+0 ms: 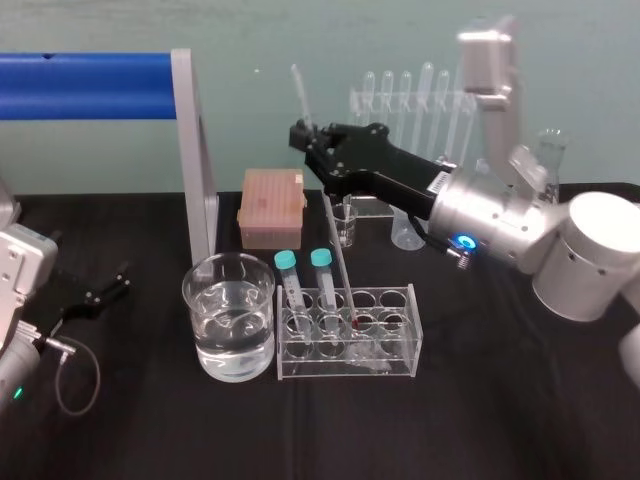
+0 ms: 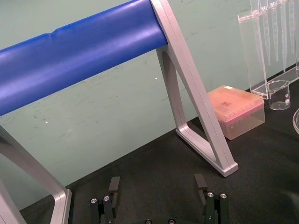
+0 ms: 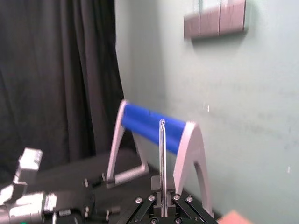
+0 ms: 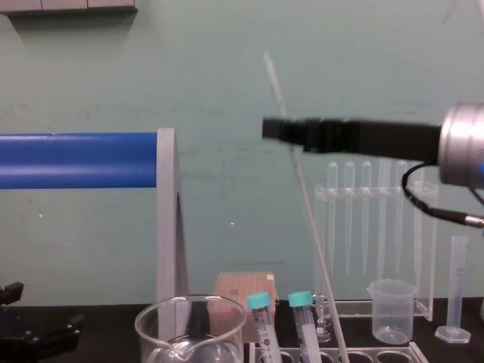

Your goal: Hold the thermometer with one hand and immerse one end into the beaker, then reinsert it into the test tube rack.

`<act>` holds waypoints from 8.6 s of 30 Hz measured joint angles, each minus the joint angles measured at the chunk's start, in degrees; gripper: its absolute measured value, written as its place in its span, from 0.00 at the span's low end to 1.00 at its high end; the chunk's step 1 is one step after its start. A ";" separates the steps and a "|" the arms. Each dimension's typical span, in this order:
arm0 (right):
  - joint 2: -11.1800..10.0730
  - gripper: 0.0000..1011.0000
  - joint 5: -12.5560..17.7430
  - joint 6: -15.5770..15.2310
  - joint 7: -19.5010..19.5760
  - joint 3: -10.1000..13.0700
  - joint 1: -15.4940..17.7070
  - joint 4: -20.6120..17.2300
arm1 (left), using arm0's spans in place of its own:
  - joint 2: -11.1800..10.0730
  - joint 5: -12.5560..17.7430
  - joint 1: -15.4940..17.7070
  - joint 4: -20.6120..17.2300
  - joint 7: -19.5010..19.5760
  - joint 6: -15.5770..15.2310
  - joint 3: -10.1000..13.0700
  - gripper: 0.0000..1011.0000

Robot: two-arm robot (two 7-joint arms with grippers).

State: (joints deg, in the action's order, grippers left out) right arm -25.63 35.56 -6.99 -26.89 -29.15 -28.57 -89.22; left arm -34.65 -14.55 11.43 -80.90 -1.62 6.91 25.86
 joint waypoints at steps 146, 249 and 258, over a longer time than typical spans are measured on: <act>15.91 0.06 1.27 8.74 -19.21 -8.55 -12.79 29.86 | 0.00 0.00 0.00 0.00 0.00 0.00 0.00 1.00; 14.65 0.06 1.37 8.25 -18.71 -9.39 -11.55 27.42 | 0.00 0.00 0.00 0.00 0.00 0.00 0.00 1.00; 14.69 0.06 1.41 8.31 -18.75 -9.37 -11.62 27.52 | 0.00 0.00 0.00 0.00 0.00 0.00 0.00 1.00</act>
State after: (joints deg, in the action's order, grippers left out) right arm -10.95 36.96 1.32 -45.64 -38.52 -40.19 -61.70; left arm -34.65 -14.55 11.43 -80.90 -1.62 6.90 25.86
